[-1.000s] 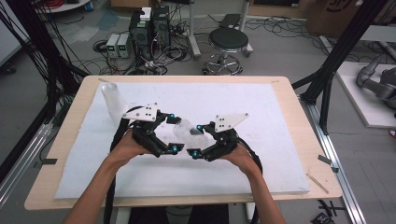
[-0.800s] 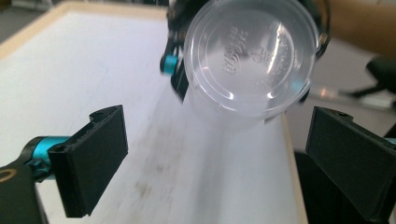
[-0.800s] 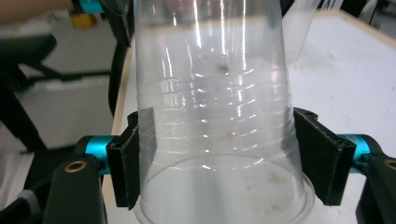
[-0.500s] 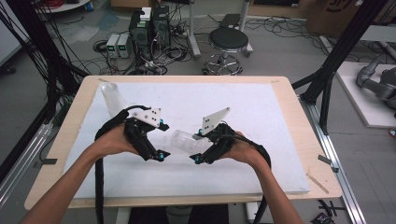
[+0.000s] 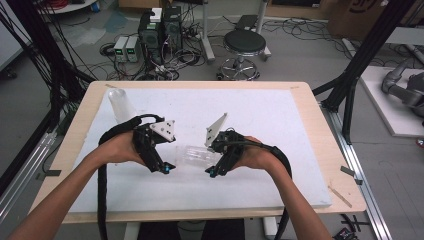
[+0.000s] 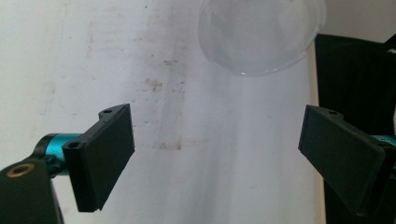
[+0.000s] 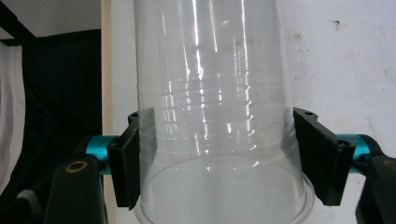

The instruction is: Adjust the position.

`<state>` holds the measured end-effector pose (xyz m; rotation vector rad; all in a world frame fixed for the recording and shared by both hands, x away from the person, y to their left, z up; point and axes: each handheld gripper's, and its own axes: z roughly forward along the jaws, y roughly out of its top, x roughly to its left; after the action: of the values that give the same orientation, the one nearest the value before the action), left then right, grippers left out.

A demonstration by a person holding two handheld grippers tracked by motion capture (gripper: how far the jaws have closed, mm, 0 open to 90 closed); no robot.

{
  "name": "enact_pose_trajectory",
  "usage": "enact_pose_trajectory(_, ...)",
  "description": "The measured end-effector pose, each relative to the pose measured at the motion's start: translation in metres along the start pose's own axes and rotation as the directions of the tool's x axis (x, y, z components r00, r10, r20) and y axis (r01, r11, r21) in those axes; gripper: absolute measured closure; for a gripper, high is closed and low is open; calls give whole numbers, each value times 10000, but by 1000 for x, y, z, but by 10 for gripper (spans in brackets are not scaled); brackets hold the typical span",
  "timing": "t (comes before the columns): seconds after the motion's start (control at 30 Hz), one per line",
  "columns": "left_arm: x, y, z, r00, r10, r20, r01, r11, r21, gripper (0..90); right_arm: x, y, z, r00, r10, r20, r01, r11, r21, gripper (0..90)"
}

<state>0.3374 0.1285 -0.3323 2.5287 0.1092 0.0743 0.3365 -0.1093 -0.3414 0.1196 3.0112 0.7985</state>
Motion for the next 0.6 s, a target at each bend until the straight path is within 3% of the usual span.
enact_pose_trajectory(0.6,-1,21,20,9984,220,520,-243,9988,429,158,-2,8,7,9999,-113,-41,115,9981,598,267)
